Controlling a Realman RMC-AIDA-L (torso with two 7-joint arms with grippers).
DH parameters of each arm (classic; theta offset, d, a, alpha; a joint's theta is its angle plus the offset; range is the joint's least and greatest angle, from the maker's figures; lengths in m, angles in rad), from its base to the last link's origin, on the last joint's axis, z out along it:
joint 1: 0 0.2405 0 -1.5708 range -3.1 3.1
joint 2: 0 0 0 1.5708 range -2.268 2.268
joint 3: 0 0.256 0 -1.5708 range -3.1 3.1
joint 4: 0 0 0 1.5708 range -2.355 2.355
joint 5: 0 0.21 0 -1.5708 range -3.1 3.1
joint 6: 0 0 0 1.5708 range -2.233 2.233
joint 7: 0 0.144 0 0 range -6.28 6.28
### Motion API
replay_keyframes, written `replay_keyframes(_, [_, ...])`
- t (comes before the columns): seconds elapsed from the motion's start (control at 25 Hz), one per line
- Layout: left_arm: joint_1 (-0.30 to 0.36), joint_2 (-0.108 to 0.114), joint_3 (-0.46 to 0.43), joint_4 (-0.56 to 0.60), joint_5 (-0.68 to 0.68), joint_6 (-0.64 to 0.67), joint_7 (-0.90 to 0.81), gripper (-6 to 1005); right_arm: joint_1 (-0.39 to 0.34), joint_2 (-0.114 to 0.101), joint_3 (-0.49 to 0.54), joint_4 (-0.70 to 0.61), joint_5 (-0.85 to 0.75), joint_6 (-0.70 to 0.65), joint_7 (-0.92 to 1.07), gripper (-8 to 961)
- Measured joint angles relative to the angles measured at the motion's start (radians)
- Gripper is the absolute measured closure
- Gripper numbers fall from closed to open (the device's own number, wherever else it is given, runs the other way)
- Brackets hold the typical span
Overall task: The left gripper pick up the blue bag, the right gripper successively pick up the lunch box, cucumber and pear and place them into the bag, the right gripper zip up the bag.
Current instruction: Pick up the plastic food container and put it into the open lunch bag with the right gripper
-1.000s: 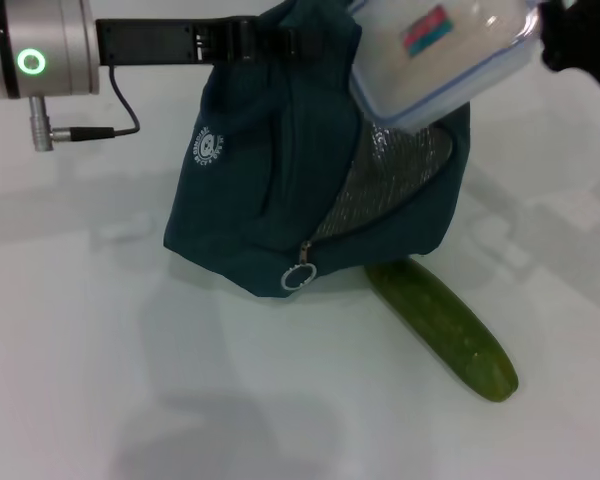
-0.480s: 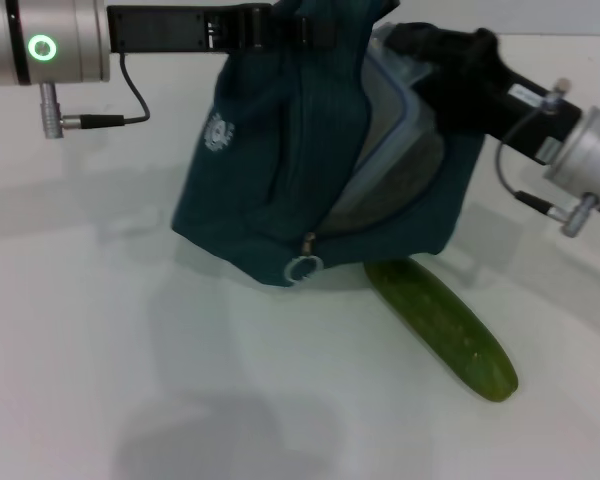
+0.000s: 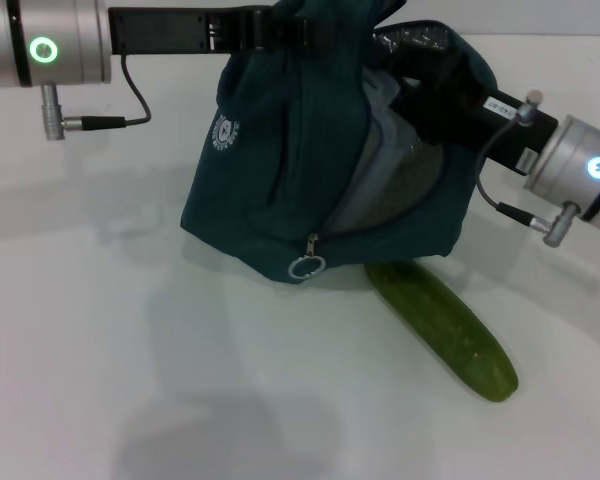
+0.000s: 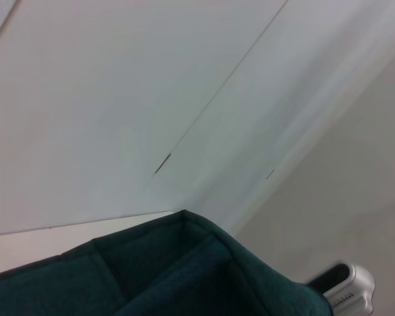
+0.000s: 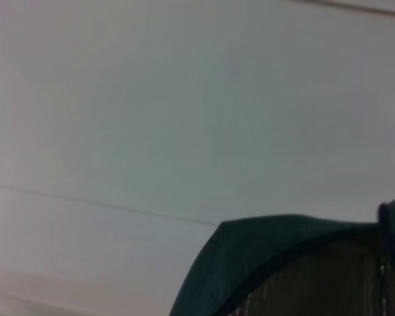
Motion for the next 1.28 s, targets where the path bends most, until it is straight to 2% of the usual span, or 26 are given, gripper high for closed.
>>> replay_keyframes(0.12, [0.003,-0.001,0.000,0.000,0.000,0.000,0.000,956,-0.023,0.000,0.004,-0.005,0.011,-0.005,0.003,814])
replay_keyframes(0.56, [0.007,0.001,-0.018,0.001,0.000,-0.001,0.008,956,-0.071,0.000,0.012,-0.001,0.032,-0.085,0.000,400])
replay_keyframes(0.72, [0.011,0.000,-0.038,0.000,0.000,-0.002,0.014,956,-0.070,0.000,0.027,0.005,0.032,-0.110,-0.006,344])
replay_keyframes(0.88, [0.013,-0.001,-0.040,0.000,0.000,-0.003,0.015,956,-0.032,0.000,0.043,0.006,0.031,-0.082,-0.019,289])
replay_keyframes(0.96, [0.013,-0.001,-0.040,0.000,0.000,-0.003,0.019,956,-0.018,0.000,0.027,0.006,0.027,-0.088,-0.017,288])
replay_keyframes(1.28, [0.016,-0.001,-0.040,0.000,0.000,-0.011,0.026,956,-0.048,0.000,-0.013,-0.017,0.034,-0.097,-0.014,286])
